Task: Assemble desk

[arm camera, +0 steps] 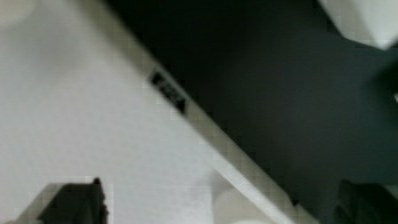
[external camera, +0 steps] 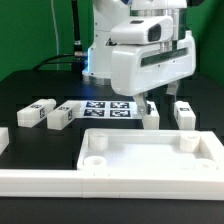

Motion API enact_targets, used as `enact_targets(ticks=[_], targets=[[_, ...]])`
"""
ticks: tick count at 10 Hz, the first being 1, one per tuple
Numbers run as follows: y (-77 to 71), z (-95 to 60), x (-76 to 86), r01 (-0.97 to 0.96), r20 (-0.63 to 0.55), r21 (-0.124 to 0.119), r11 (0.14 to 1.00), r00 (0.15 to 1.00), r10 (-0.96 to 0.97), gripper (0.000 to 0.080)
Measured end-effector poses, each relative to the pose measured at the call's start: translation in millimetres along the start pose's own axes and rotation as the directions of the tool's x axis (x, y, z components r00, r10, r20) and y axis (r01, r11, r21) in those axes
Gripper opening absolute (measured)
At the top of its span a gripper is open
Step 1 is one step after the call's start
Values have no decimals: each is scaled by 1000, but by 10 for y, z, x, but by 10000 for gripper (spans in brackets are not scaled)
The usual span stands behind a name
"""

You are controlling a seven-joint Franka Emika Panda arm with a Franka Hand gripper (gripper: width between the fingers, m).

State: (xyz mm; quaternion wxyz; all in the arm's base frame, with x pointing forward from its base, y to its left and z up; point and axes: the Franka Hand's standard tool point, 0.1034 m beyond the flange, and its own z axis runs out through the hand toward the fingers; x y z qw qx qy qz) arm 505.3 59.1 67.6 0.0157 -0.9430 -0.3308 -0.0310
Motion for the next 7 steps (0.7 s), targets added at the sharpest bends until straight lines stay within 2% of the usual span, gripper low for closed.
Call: enact_targets(ticks=[2, 3, 6, 7], targets=[[-221, 38, 67, -228, 5, 7, 974, 974, 228, 649], [-275, 42, 94, -336, 5, 15, 942, 942, 336, 649], [-303, 46, 107, -537, 9, 34, 843, 844, 537, 649], [-366, 59, 121, -642, 13, 37, 765, 766, 642, 649]])
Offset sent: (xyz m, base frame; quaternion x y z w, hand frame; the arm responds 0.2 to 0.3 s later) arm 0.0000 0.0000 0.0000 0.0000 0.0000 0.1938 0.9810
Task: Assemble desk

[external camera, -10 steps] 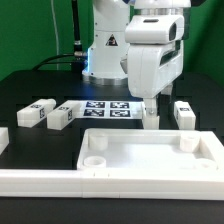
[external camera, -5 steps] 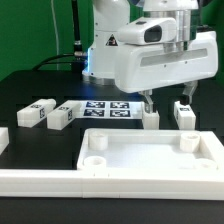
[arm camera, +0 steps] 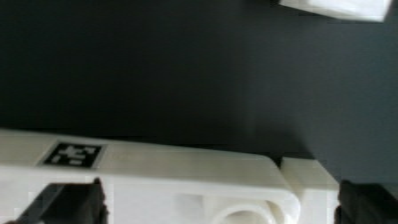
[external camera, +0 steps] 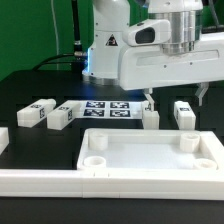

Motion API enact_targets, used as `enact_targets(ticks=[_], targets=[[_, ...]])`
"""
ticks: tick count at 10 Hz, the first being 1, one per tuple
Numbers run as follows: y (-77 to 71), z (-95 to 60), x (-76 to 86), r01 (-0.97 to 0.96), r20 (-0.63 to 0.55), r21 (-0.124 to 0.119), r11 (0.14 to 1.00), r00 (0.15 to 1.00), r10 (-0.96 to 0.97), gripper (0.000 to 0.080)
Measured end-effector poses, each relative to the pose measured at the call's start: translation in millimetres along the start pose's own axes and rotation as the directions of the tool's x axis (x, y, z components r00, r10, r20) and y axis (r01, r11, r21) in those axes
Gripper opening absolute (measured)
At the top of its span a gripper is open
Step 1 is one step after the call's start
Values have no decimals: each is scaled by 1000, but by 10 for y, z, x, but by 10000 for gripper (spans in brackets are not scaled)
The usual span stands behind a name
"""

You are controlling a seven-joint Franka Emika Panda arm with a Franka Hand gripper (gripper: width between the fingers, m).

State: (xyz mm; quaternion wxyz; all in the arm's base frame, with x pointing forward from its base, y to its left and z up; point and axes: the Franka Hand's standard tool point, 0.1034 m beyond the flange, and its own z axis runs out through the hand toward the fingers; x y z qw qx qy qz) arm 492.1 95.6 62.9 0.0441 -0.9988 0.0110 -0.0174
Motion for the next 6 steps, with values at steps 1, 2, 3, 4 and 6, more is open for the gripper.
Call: enact_targets(ticks=[1, 2, 3, 4, 6], targets=[[-126, 50, -102, -96, 6, -2, 995, 995, 96, 649], [-202, 96, -170, -98, 8, -2, 995, 995, 98, 649], [-221, 130, -217, -81, 28, -6, 997, 996, 81, 649], [-214, 126, -199, -72, 43, -8, 997, 996, 72, 649], [-215, 129, -203, -70, 49, -9, 998, 996, 70, 649]])
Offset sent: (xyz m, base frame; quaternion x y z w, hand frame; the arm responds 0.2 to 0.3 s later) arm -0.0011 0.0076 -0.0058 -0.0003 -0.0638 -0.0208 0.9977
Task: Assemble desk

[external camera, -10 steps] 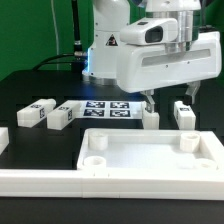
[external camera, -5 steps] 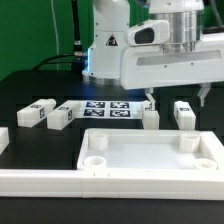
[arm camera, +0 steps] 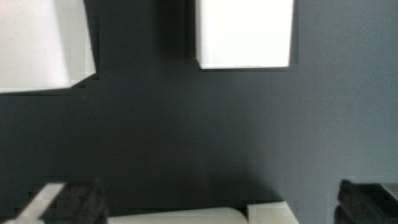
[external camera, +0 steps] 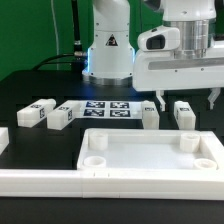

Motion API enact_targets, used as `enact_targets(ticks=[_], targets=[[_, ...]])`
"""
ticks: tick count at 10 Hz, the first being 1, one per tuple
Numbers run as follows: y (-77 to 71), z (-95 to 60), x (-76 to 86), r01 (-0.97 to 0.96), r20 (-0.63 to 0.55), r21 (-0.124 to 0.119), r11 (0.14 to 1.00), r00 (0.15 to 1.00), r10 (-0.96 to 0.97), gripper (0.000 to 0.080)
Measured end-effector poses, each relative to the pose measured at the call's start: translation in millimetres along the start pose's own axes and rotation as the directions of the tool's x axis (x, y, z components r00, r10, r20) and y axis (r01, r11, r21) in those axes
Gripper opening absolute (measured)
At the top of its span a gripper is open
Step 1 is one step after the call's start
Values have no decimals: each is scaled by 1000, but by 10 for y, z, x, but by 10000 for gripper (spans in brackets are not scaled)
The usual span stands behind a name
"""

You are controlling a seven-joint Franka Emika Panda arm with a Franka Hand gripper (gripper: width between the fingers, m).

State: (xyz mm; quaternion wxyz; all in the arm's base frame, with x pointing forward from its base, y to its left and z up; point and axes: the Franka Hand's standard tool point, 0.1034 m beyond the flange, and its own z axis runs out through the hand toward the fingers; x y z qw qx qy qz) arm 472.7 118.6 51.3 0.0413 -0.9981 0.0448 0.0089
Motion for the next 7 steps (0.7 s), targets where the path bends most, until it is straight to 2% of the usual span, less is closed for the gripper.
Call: enact_targets(ticks=[2, 4, 5, 7], targets=[[-16, -32, -31, 44, 131, -24, 999, 991, -41, 649], [-49, -44, -23, 45, 273, -23, 999, 961, -37, 649], [-72, -31, -3, 44, 309, -23, 999, 951, -34, 649], [-77, -40, -33, 46, 437, -34, 998, 899, -26, 649]])
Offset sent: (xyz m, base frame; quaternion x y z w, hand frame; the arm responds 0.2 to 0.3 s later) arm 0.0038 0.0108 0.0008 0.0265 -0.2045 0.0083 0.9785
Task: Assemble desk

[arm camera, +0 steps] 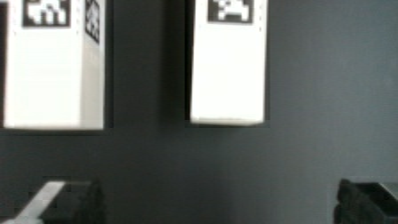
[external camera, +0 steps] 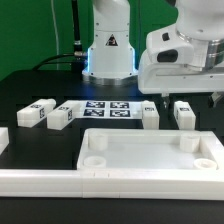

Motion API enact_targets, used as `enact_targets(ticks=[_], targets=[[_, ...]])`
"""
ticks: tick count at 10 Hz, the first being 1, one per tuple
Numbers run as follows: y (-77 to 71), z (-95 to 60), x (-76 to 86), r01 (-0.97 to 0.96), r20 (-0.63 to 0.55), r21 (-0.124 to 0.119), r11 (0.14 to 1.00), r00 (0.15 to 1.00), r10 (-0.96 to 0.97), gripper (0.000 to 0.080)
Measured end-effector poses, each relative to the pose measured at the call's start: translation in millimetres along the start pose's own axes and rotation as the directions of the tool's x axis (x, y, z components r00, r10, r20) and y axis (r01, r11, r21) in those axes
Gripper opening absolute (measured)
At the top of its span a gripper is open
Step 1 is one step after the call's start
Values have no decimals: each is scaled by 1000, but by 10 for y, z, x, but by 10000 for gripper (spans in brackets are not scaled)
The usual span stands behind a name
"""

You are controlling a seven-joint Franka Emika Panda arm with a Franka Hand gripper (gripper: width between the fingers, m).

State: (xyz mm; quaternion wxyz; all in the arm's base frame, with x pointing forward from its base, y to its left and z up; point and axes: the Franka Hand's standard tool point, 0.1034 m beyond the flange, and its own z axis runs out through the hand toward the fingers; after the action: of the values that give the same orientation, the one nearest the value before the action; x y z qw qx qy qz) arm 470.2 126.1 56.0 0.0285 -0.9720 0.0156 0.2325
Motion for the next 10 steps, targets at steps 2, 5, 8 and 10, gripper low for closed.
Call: enact_targets(ticks=[2, 5, 8, 10], targets=[[16, 43, -43, -1, 121, -9, 1000, 993, 2, 649], [-11, 167, -100, 6, 321, -27, 1000, 947, 3, 649], [-27, 334, -155, 32, 492, -34, 999, 871, -12, 649], [-25, 450, -118, 33, 536, -33, 999, 844, -11, 649]])
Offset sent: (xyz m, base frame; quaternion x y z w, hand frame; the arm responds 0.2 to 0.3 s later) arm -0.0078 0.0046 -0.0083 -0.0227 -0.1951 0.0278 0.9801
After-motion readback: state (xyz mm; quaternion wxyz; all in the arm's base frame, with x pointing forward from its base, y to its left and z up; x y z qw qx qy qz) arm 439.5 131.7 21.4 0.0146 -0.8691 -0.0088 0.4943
